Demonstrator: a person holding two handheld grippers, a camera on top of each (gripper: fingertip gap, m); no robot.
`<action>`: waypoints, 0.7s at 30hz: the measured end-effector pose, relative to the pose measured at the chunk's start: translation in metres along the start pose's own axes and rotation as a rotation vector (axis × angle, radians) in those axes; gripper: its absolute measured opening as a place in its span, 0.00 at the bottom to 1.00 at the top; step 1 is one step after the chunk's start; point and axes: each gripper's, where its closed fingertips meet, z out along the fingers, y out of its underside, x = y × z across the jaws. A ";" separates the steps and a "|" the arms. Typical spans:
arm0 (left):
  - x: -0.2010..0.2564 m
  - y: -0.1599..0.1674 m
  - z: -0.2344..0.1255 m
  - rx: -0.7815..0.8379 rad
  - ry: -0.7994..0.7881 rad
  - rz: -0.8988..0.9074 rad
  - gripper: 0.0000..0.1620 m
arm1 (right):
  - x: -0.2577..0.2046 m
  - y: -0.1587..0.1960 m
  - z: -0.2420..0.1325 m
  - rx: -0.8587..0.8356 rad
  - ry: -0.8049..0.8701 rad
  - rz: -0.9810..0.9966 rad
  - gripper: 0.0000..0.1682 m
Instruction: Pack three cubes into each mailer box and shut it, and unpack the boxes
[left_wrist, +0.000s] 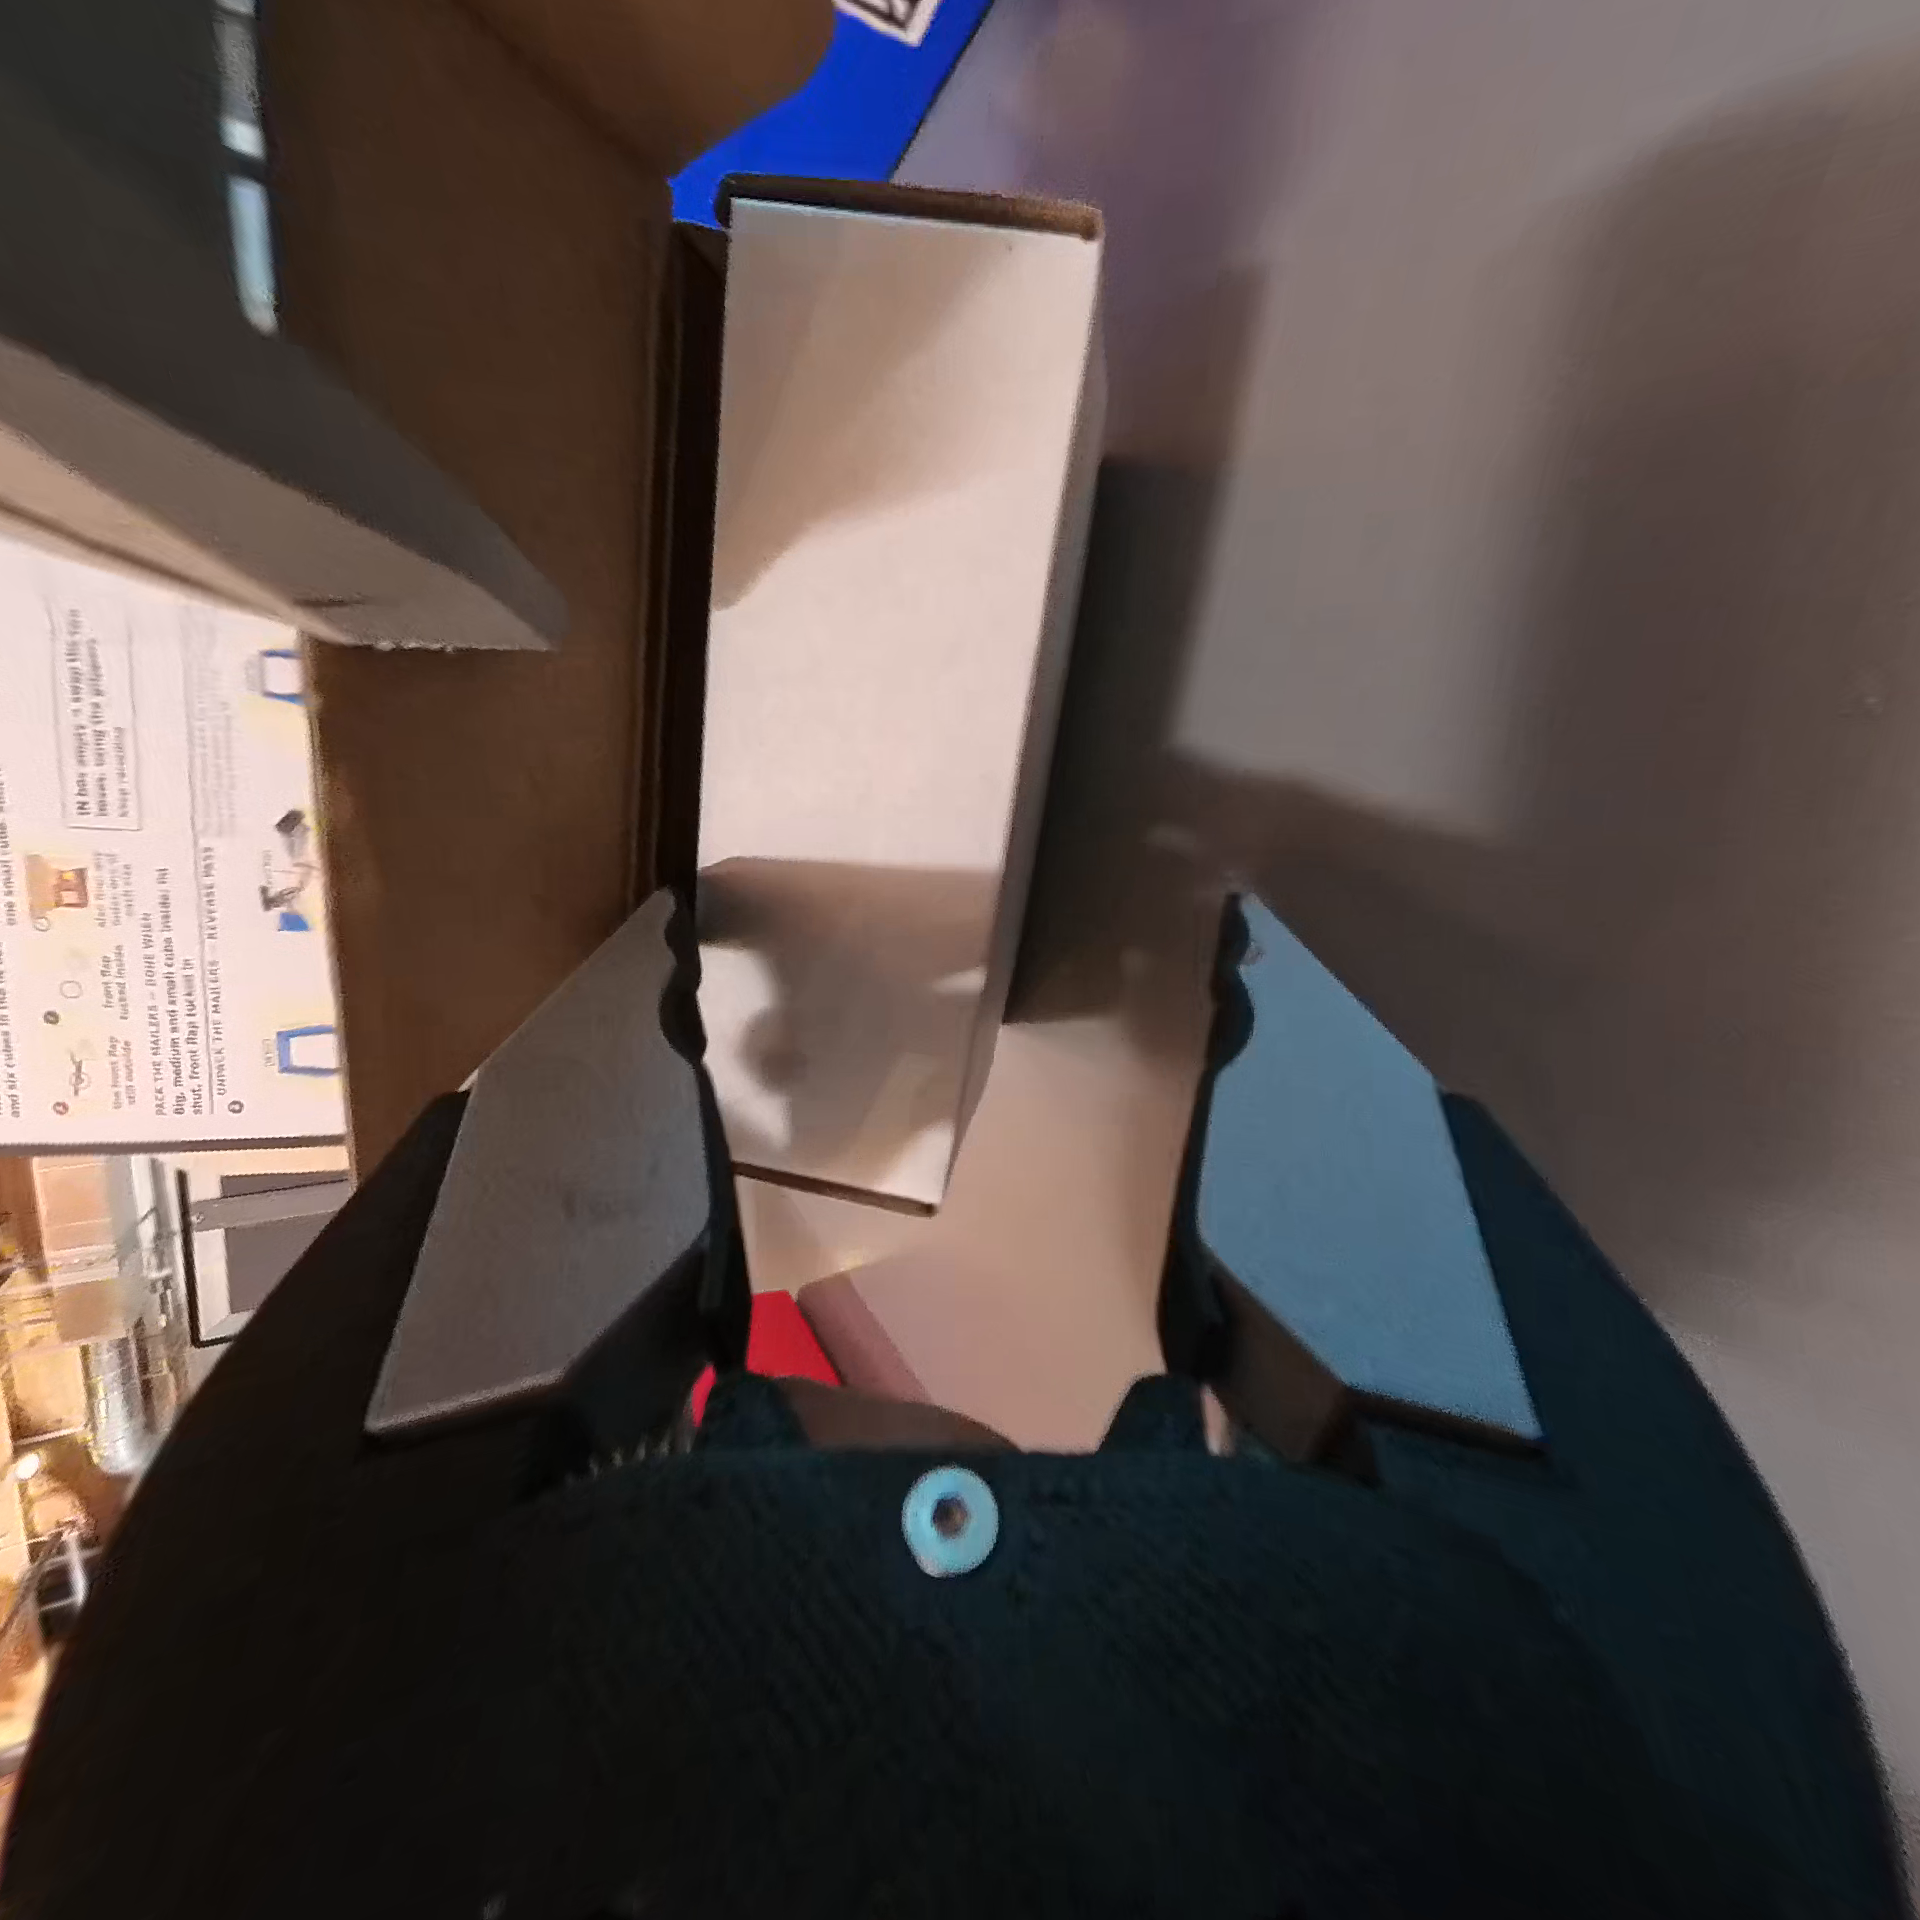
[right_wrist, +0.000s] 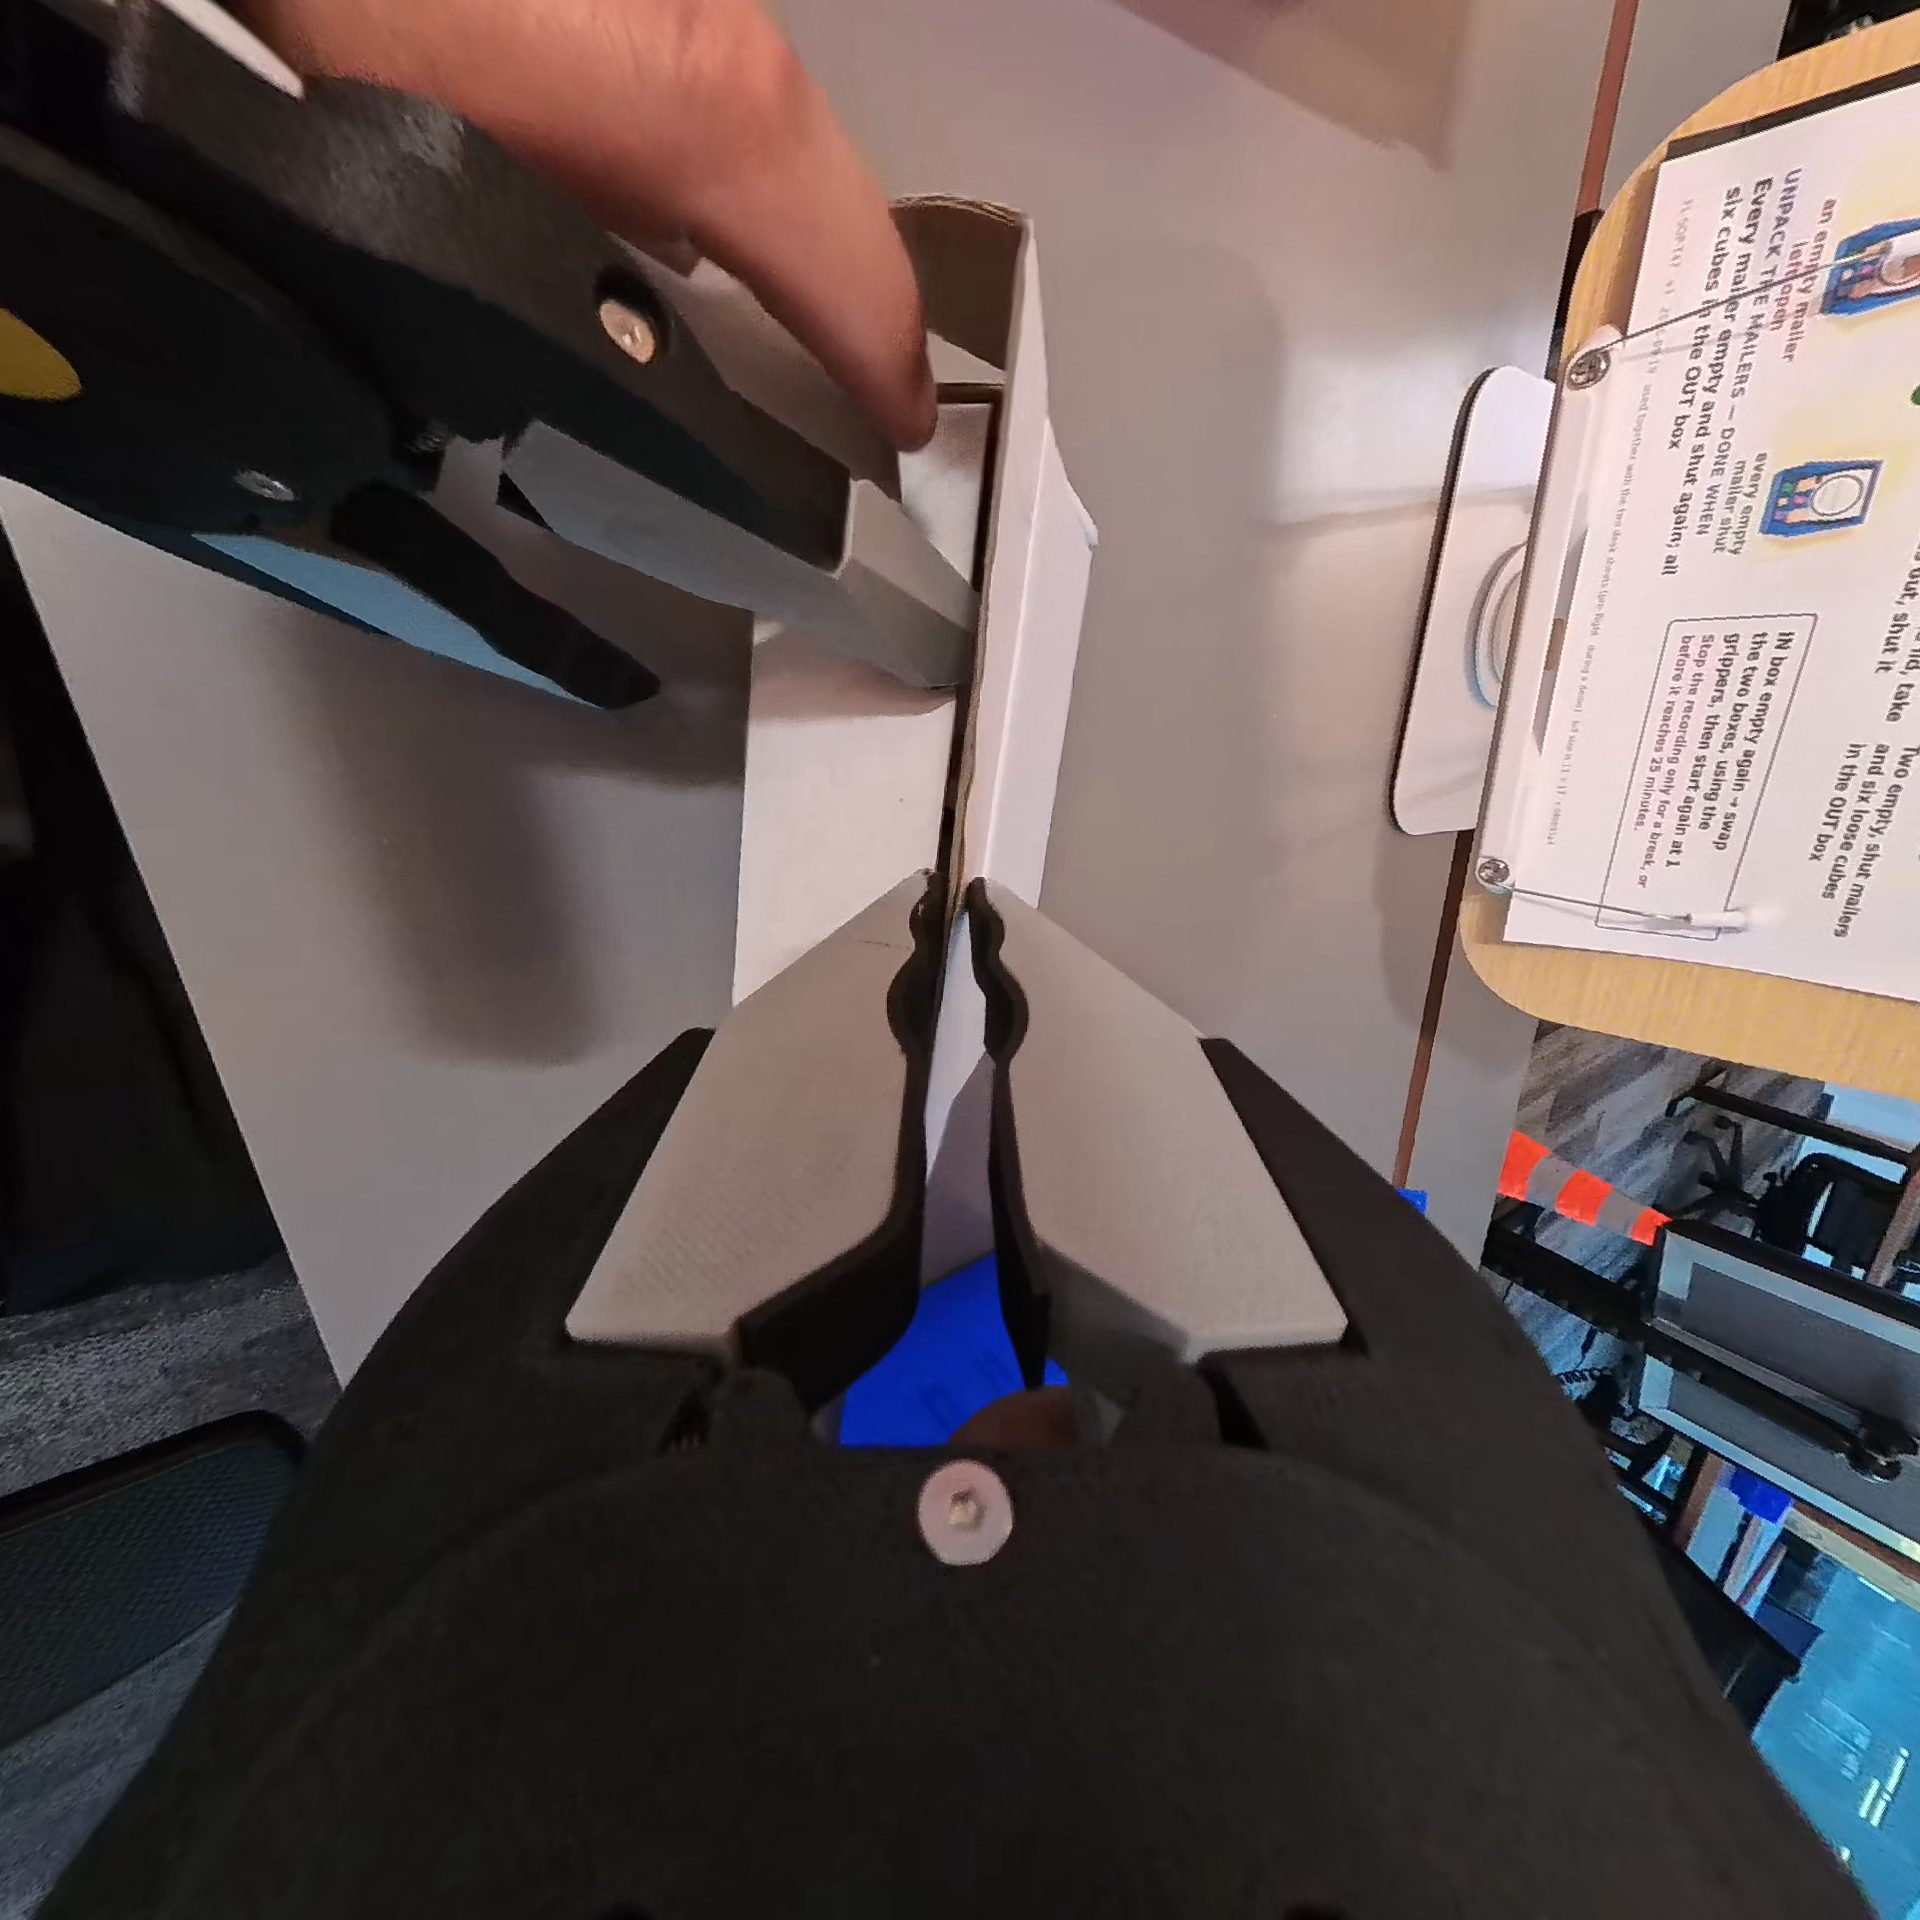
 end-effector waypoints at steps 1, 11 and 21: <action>0.002 0.001 0.001 -0.018 0.015 0.011 0.63 | 0.000 0.000 0.000 -0.005 -0.001 -0.001 0.01; 0.038 0.018 -0.003 -0.114 0.322 0.083 0.35 | 0.046 0.007 -0.014 -0.039 0.114 0.089 0.00; 0.037 0.019 -0.002 -0.071 0.289 0.042 0.33 | 0.119 0.029 0.018 -0.104 0.302 0.041 0.01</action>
